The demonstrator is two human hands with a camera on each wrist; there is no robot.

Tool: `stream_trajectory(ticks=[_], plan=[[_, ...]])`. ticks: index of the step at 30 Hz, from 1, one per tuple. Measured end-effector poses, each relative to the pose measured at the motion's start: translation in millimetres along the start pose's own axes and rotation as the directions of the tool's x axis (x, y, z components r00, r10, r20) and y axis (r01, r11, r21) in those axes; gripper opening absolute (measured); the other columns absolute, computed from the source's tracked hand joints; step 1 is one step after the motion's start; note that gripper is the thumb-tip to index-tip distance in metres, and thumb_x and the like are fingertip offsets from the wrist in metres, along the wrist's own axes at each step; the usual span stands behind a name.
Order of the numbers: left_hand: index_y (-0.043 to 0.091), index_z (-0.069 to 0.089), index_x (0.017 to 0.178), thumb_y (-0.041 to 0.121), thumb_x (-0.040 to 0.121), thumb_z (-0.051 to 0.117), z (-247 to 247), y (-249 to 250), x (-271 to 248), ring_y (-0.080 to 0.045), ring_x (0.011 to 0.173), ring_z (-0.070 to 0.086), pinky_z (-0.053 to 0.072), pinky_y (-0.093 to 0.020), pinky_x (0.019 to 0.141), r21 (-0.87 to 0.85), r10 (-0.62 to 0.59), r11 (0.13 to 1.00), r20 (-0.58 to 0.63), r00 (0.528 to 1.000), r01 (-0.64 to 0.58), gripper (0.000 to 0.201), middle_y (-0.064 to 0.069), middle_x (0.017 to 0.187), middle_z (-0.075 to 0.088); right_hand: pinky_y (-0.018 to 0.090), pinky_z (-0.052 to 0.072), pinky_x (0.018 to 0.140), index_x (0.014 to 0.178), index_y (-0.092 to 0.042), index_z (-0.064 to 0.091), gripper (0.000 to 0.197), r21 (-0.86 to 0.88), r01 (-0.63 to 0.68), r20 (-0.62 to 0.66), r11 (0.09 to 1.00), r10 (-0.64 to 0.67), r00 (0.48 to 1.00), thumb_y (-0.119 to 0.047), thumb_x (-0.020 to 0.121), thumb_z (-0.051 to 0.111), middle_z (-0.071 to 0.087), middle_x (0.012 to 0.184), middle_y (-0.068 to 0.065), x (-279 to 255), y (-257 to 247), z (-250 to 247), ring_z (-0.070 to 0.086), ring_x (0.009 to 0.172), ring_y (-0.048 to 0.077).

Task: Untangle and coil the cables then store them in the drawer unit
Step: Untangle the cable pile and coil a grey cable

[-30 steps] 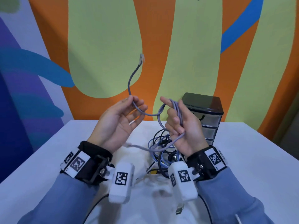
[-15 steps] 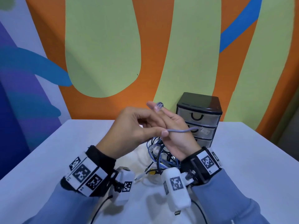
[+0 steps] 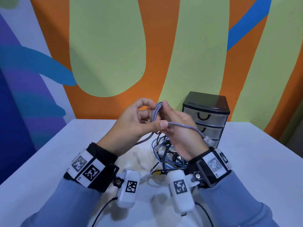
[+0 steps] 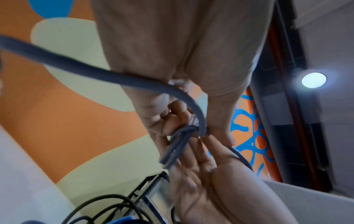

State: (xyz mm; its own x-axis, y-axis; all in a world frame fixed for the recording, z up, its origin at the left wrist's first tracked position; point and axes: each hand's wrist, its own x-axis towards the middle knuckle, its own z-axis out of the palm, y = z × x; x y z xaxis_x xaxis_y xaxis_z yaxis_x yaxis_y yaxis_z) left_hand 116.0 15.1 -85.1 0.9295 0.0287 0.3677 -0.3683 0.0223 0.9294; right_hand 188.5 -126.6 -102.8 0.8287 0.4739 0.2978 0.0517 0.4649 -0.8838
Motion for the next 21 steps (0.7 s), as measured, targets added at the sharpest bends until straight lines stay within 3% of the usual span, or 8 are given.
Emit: stream_trajectory(ticks=[3, 5, 7, 10, 13, 16, 18, 21], plan=[[0.012, 0.051, 0.115, -0.003, 0.082, 0.080, -0.2, 4.4, 0.3, -0.020, 0.074, 0.069, 0.056, -0.021, 0.071, -0.143, 0.002, 0.990, -0.051, 0.999, -0.010, 0.047, -0.016, 0.088, 0.072, 0.041, 0.064, 0.076, 0.095, 0.000, 0.079, 0.026, -0.257, 0.209, -0.223, 0.943, -0.269, 0.937, -0.027, 0.094, 0.077, 0.079, 0.085, 0.018, -2.3, -7.5, -4.8, 0.078, 0.081, 0.037], [0.013, 0.052, 0.115, -0.001, 0.085, 0.075, -2.8, 6.0, 1.1, -0.014, 0.066, 0.068, 0.055, -0.019, 0.064, -0.255, 0.013, 0.966, -0.085, 0.996, -0.034, 0.041, -0.008, 0.082, 0.073, 0.034, 0.061, 0.066, 0.096, -0.005, 0.077, 0.021, -0.304, 0.272, -0.319, 0.913, -0.367, 0.874, -0.022, 0.087, 0.085, 0.076, 0.078, 0.018, -1.1, -12.5, -11.4, 0.076, 0.073, 0.027], [0.014, 0.053, 0.117, 0.000, 0.087, 0.077, -8.1, 6.4, 2.5, -0.014, 0.067, 0.066, 0.055, -0.023, 0.066, -0.349, 0.011, 0.936, -0.109, 0.994, -0.049, 0.041, -0.007, 0.082, 0.070, 0.031, 0.060, 0.069, 0.106, -0.010, 0.078, 0.025, -0.309, 0.214, -0.291, 0.927, -0.307, 0.906, -0.027, 0.088, 0.084, 0.076, 0.091, 0.017, 1.9, -12.6, -14.4, 0.074, 0.082, 0.018], [0.014, 0.052, 0.122, 0.004, 0.085, 0.071, -9.2, 6.2, 2.6, -0.017, 0.073, 0.071, 0.059, -0.027, 0.072, -0.396, -0.004, 0.917, -0.097, 0.995, -0.036, 0.042, -0.013, 0.088, 0.073, 0.041, 0.061, 0.092, 0.113, -0.005, 0.076, 0.034, -0.162, 0.010, -0.082, 0.987, -0.023, 0.996, -0.036, 0.103, 0.064, 0.077, 0.109, 0.009, 2.5, -4.5, -8.0, 0.070, 0.105, 0.019], [0.013, 0.052, 0.122, 0.001, 0.083, 0.073, -3.8, 4.7, 2.1, -0.021, 0.076, 0.075, 0.060, -0.030, 0.074, -0.368, 0.001, 0.929, -0.111, 0.994, -0.042, 0.046, -0.014, 0.089, 0.077, 0.042, 0.057, 0.100, 0.110, 0.000, 0.067, 0.030, 0.171, -0.060, 0.035, 0.983, 0.055, 0.998, -0.026, 0.108, 0.053, 0.069, 0.098, 0.013, -1.6, -5.2, -0.6, 0.066, 0.097, 0.023], [0.012, 0.057, 0.120, 0.000, 0.078, 0.083, -0.3, 5.4, 2.9, -0.019, 0.070, 0.071, 0.054, -0.027, 0.066, -0.243, 0.028, 0.967, -0.212, 0.977, -0.081, 0.051, -0.008, 0.081, 0.076, 0.032, 0.059, 0.083, 0.095, -0.008, 0.064, 0.021, 0.416, -0.098, 0.113, 0.904, 0.056, 0.992, -0.024, 0.105, 0.054, 0.061, 0.078, 0.005, -3.8, -11.8, 2.1, 0.061, 0.075, 0.017], [0.009, 0.062, 0.121, 0.004, 0.076, 0.090, -0.2, 3.7, 3.6, -0.020, 0.066, 0.067, 0.053, -0.028, 0.061, -0.118, 0.071, 0.987, -0.284, 0.956, -0.108, 0.053, -0.011, 0.075, 0.075, 0.025, 0.045, 0.066, 0.088, -0.010, 0.058, 0.018, 0.490, -0.107, 0.106, 0.865, 0.063, 0.992, -0.023, 0.100, 0.055, 0.042, 0.065, -0.002, -5.7, -14.1, 5.1, 0.044, 0.059, 0.011], [0.007, 0.070, 0.116, 0.005, 0.084, 0.085, 1.7, -0.2, 4.0, -0.023, 0.066, 0.067, 0.056, -0.034, 0.064, 0.013, 0.075, 0.997, -0.304, 0.950, -0.074, 0.035, -0.018, 0.077, 0.076, 0.023, 0.029, 0.057, 0.088, -0.009, 0.058, 0.025, 0.479, -0.095, 0.121, 0.873, 0.042, 0.992, -0.026, 0.104, 0.050, 0.028, 0.058, -0.006, -6.6, -15.2, 6.0, 0.028, 0.052, 0.009]])
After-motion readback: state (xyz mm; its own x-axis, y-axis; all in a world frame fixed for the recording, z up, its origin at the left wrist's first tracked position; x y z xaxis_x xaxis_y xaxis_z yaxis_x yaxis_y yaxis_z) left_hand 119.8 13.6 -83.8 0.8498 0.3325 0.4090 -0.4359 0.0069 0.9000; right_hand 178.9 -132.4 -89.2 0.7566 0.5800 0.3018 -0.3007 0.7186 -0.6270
